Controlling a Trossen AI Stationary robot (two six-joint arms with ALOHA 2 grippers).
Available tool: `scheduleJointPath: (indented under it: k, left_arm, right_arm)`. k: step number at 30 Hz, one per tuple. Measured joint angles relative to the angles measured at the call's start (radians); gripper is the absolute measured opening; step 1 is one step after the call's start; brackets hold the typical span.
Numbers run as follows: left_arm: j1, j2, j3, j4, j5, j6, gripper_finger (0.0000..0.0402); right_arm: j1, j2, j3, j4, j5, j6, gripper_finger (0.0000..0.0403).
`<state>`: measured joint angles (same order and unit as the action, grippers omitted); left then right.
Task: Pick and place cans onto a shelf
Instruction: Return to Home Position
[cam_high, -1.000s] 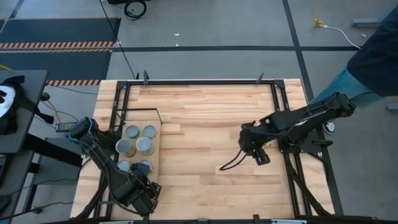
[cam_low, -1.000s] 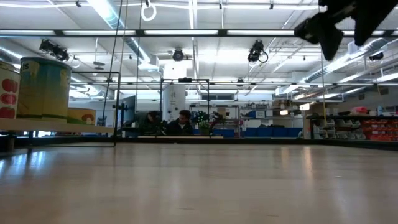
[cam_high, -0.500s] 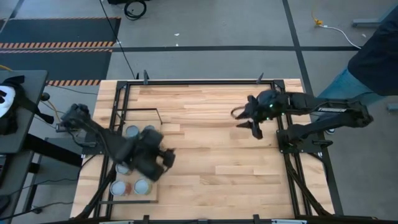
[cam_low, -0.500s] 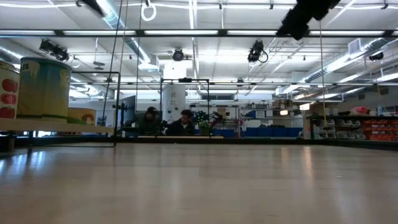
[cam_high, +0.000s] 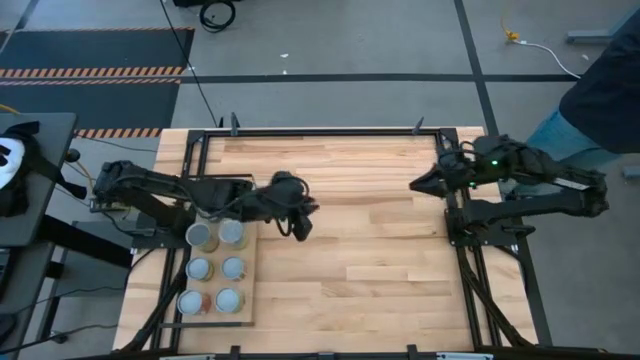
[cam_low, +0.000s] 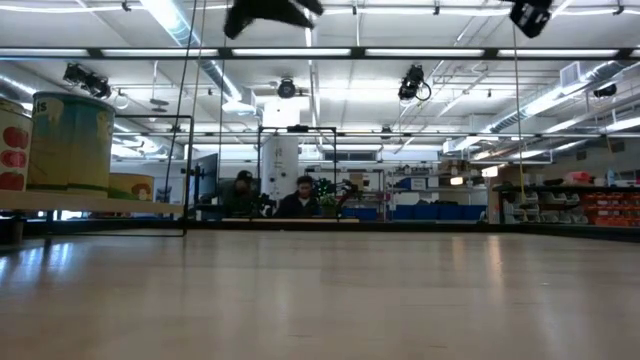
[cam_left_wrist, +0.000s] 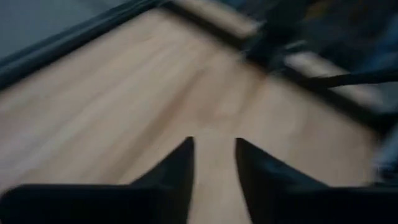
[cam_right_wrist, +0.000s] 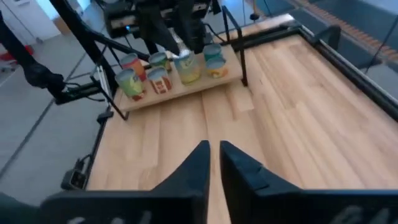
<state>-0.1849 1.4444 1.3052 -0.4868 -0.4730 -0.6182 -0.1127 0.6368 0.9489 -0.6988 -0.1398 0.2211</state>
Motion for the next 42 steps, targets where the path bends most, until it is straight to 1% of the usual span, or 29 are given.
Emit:
scheduleJointPath:
  k: [2,5,7,9,12,16,17,19,21,22,25,27,30,32,35,36,39,42]
  left_arm:
    - [0.029,-0.029,-0.101,0.216,0.1,0.056,0.0079]
    - [0.089,-0.095,-0.256,0.511,0.197,0.081,0.0021]
    - [0.151,-0.157,-0.346,0.65,0.246,0.089,0.0008]
    - [0.218,-0.238,-0.43,0.726,0.306,0.117,0.0011]
    - [0.312,-0.366,-0.53,0.749,0.375,0.209,0.0014]
    - [0.39,-0.494,-0.608,0.738,0.38,0.426,0.0009]
    - [0.401,-0.513,-0.618,0.732,0.376,0.446,0.0009]
    - [0.413,-0.543,-0.631,0.723,0.373,0.436,0.0009]
    - [0.415,-0.556,-0.633,0.721,0.373,0.397,0.0014]
    - [0.415,-0.557,-0.633,0.72,0.373,0.411,0.0017]
    - [0.415,-0.556,-0.633,0.721,0.389,0.552,0.0024]
    - [0.416,-0.556,-0.633,0.725,0.461,0.623,0.0026]
    - [0.415,-0.576,-0.633,0.735,0.649,0.683,0.0026]
    - [0.414,-0.584,-0.632,0.744,0.78,0.69,0.0024]
    - [0.414,-0.584,-0.656,0.777,0.918,0.689,0.0023]
    - [0.41,-0.584,-0.671,0.811,0.944,0.682,0.0024]
    - [0.405,-0.584,-0.737,0.935,0.954,0.657,0.0025]
    - [0.406,-0.585,-0.787,0.963,0.954,0.638,0.0025]
  right_arm:
    - [0.0,-0.04,0.0,-0.054,0.002,-0.005,0.0052]
    - [0.0,-0.09,0.0,-0.103,0.015,-0.05,0.0063]
    - [0.0,-0.111,0.0,-0.111,0.015,-0.049,0.0065]
    - [0.0,-0.127,0.0,-0.113,0.022,-0.067,0.0066]
    - [0.0,-0.149,0.0,-0.089,0.079,-0.094,0.0066]
    - [0.0,-0.191,-0.001,-0.076,0.116,-0.146,0.0066]
    - [0.0,-0.21,-0.003,-0.072,0.119,-0.168,0.0066]
    - [0.0,-0.256,-0.027,-0.043,0.122,-0.202,0.0066]
    - [0.0,-0.313,-0.072,0.025,0.125,-0.223,0.0066]
    - [0.0,-0.344,-0.1,0.071,0.125,-0.229,0.0066]
    - [0.0,-0.439,-0.198,0.227,0.12,-0.212,0.0066]
    - [0.0,-0.5,-0.264,0.312,0.11,-0.182,0.0066]
    - [0.0,-0.584,-0.362,0.397,0.075,-0.167,0.0066]
    - [0.0,-0.632,-0.425,0.458,0.063,-0.151,0.0066]
    - [0.0,-0.629,-0.492,0.548,0.063,-0.119,0.0066]
    - [0.0,-0.619,-0.51,0.594,0.06,-0.118,0.0066]
    - [0.0,-0.616,-0.583,0.727,0.025,-0.122,0.0066]
    - [0.0,-0.631,-0.672,0.908,-0.003,-0.109,0.0066]
